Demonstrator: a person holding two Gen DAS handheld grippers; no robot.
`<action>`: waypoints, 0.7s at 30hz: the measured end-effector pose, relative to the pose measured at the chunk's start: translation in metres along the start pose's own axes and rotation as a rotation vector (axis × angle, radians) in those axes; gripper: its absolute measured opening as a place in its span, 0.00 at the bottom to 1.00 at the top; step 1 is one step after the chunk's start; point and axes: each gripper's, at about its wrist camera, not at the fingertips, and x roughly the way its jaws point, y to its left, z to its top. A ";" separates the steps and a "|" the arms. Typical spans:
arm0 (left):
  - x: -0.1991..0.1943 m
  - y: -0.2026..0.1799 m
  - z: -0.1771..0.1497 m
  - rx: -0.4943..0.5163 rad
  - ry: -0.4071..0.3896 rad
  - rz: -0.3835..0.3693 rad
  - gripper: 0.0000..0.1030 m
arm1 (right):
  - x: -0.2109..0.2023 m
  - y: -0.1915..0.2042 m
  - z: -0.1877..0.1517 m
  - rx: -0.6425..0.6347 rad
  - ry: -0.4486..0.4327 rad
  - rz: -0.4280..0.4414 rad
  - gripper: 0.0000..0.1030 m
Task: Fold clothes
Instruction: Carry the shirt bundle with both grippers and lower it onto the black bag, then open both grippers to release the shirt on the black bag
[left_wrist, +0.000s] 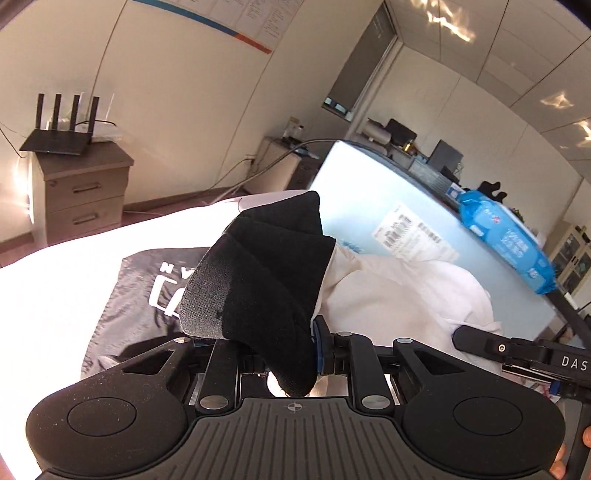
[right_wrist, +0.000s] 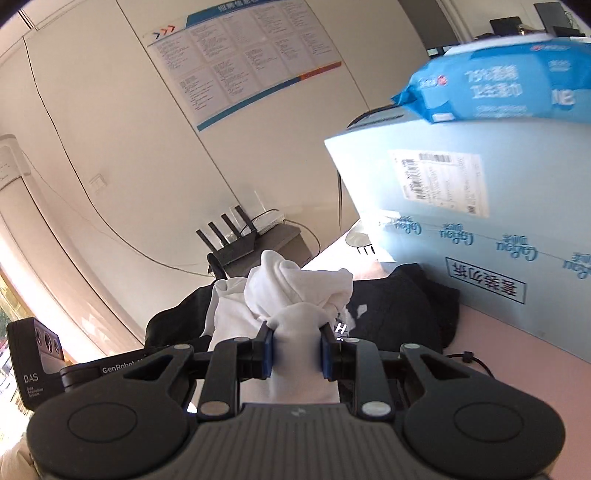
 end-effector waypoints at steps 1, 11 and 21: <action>0.012 0.006 0.000 0.003 0.013 0.018 0.18 | 0.017 -0.004 -0.001 0.003 0.022 -0.008 0.25; 0.088 0.027 -0.030 0.079 0.084 0.102 0.19 | 0.106 -0.047 -0.027 0.069 0.124 -0.086 0.26; 0.094 0.033 -0.038 0.063 0.106 0.157 0.64 | 0.110 -0.051 -0.035 0.132 0.116 -0.136 0.53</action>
